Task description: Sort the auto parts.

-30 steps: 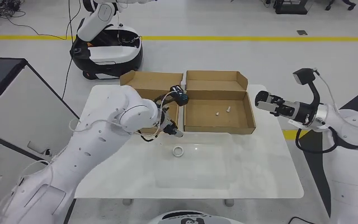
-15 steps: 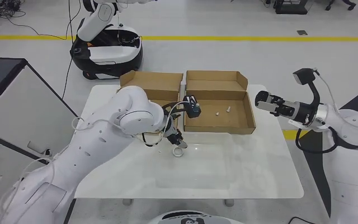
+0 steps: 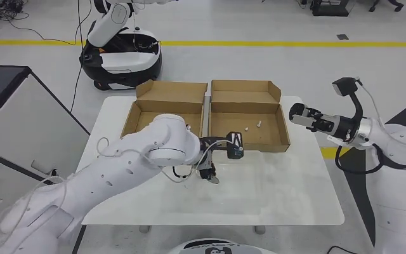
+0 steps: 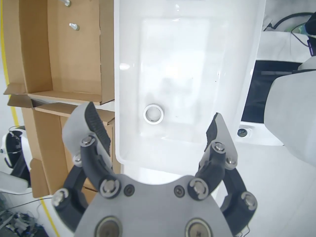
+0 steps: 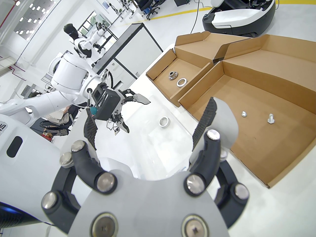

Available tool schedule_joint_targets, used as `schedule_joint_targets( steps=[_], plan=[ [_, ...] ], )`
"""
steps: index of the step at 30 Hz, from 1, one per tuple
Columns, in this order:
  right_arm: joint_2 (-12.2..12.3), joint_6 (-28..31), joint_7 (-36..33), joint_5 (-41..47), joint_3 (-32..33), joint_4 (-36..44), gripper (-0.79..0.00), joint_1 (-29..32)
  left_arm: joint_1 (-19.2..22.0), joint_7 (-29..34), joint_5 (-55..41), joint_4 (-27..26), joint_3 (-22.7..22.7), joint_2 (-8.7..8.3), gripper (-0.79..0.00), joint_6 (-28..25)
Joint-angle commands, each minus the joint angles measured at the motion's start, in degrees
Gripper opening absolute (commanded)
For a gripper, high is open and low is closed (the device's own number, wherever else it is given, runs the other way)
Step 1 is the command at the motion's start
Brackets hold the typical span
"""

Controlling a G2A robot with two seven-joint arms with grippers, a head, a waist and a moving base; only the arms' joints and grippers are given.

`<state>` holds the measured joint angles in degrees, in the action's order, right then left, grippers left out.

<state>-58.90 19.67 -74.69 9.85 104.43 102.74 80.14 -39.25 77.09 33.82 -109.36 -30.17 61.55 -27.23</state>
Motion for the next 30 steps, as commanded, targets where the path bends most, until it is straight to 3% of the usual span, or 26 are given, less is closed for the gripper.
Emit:
schedule_joint_targets(
  steps=[1, 3, 7, 12, 16, 30],
  plan=[
    [0.0, 0.0, 0.0, 0.0, 0.0, 0.0, 0.000, 0.0, 2.1, -0.9, -1.2, 0.8, 2.4, -0.37, -0.135, -0.9],
    [0.0, 0.0, 0.0, 0.0, 0.0, 0.0, 0.000, 0.0, 3.9, -1.8, -2.5, 1.7, 4.0, -0.75, -0.403, -1.8],
    [0.0, 0.0, 0.0, 0.0, 0.0, 0.0, 0.000, 0.0, 6.9, -3.7, -4.0, 2.7, 7.6, -1.62, -0.480, -3.7],
    [0.0, 0.0, 0.0, 0.0, 0.0, 0.0, 0.000, 0.0, 9.7, -5.0, -4.7, 4.4, 12.0, -2.66, -0.523, -4.9],
    [0.0, 0.0, 0.0, 0.0, 0.0, 0.0, 0.000, 0.0, 10.1, -4.6, -5.6, 7.4, 13.9, -2.27, -0.536, -4.5],
    [0.0, 0.0, 0.0, 0.0, 0.0, 0.0, 0.000, 0.0, 10.0, -3.2, -1.4, 15.6, 19.0, 3.29, -0.499, -2.7]
  ],
)
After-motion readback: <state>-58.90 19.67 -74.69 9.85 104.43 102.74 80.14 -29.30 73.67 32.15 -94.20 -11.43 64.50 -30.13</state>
